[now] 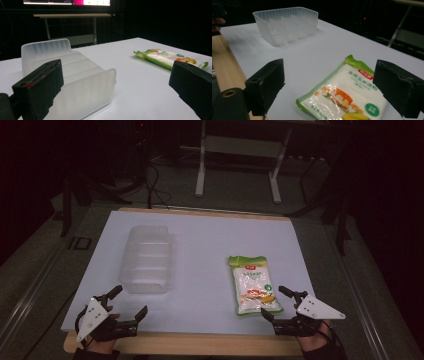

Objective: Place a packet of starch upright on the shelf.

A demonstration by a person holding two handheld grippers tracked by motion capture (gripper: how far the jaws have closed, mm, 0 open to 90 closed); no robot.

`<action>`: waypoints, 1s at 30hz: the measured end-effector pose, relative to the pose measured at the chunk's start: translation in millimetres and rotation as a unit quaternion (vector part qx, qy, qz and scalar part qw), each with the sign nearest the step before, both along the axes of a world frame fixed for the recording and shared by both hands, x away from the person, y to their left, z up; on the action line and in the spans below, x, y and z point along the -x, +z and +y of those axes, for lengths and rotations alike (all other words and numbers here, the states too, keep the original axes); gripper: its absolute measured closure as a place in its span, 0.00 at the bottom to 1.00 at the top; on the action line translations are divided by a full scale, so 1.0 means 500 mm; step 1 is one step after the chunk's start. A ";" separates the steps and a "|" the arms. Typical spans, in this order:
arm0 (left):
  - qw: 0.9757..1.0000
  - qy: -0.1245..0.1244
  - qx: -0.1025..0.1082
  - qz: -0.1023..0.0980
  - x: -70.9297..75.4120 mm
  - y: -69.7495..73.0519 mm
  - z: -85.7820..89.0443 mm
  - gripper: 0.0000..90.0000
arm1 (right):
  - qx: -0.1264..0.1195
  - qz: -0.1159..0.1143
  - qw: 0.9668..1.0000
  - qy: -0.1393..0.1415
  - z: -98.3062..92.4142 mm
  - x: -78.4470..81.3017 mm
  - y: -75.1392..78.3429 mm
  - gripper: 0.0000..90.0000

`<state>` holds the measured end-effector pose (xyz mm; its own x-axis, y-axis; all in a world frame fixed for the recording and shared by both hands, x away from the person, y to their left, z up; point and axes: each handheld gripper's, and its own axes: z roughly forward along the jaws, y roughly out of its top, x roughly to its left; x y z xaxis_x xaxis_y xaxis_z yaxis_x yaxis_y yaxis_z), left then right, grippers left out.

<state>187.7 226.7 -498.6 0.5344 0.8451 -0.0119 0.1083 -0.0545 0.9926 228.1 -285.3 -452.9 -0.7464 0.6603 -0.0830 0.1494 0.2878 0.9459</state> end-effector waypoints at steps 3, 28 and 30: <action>1.000 -0.001 0.001 -0.001 0.001 0.001 0.000 0.00 | 0.028 -0.017 0.999 -0.013 0.004 -0.002 -0.002 0.12; 1.000 -0.007 0.002 -0.002 0.000 0.000 -0.002 0.00 | 0.000 -0.022 0.994 0.110 0.043 0.007 0.117 0.12; 1.000 -0.007 0.003 -0.002 0.000 0.000 -0.002 0.00 | 0.004 -0.022 0.994 0.103 0.044 0.000 0.129 0.12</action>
<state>187.8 225.6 -498.6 0.5459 0.8377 -0.0146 0.1032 -0.0500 0.9934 228.0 -263.5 -388.5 -0.8615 0.4927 -0.1231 0.0451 0.3157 0.9478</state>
